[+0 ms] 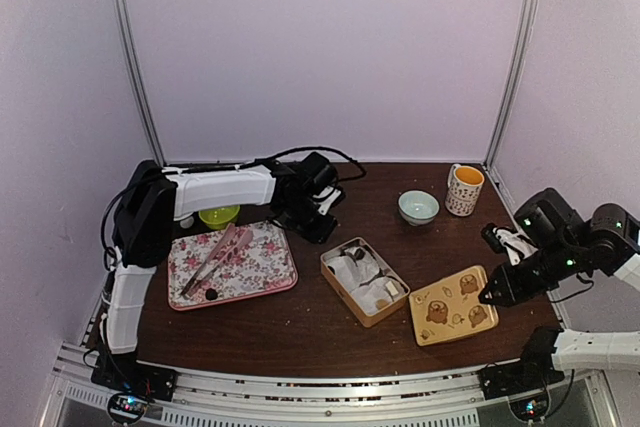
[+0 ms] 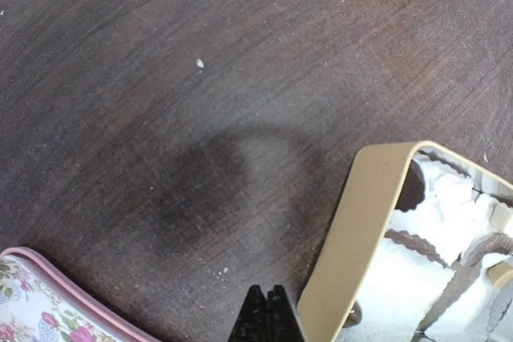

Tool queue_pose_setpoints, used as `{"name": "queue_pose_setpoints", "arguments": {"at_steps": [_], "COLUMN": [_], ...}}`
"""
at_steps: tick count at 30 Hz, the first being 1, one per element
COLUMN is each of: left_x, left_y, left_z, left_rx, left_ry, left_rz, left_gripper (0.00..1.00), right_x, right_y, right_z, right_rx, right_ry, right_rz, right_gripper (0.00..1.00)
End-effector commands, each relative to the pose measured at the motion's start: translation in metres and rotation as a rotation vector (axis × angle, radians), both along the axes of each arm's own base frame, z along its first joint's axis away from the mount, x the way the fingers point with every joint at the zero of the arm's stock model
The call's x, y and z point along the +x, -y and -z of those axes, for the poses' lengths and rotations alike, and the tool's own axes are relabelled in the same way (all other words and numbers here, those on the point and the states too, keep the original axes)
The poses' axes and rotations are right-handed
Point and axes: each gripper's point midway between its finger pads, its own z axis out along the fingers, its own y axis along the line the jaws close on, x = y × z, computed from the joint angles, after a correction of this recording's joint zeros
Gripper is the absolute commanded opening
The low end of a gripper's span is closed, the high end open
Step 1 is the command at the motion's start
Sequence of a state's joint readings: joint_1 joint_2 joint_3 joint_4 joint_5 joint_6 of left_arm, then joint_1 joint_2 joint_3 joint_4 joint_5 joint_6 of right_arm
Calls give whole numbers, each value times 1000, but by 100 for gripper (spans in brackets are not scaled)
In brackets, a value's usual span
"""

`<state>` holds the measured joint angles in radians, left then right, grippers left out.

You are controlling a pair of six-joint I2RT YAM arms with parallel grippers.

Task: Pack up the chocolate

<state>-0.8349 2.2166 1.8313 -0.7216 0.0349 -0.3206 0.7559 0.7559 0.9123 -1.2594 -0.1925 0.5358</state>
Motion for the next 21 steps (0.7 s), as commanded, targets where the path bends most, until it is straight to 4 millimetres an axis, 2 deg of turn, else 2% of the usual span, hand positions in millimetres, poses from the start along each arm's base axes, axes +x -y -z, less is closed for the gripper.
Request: {"name": "queue_pose_setpoints", "arguments": {"at_steps": [1,4,9,16,21], "left_x": [7,5,-1,-10,-21], "left_y": [17,23,31,24,13], "left_z": [-7,-5,-3,1,7], "left_rx": [-71,-96,-136,-124,-116], "left_ry": [10,-6,-38,-60,-89], "left_rz": [30,50,71,72,55], "left_gripper": [0,0,0,0,0], "right_x": [-18,-17,-3,26,52], "right_y": [1,2,-10,-31,-24], "right_z": [-10,-13,-13,-19,-29], "right_rx": [-6,-39,-35,-31,-100], "right_ry": [-59,-71,-53,0,69], "right_rz": [-87,-95,-107,-118,-70], "right_gripper": [2,2,0,0,0]}}
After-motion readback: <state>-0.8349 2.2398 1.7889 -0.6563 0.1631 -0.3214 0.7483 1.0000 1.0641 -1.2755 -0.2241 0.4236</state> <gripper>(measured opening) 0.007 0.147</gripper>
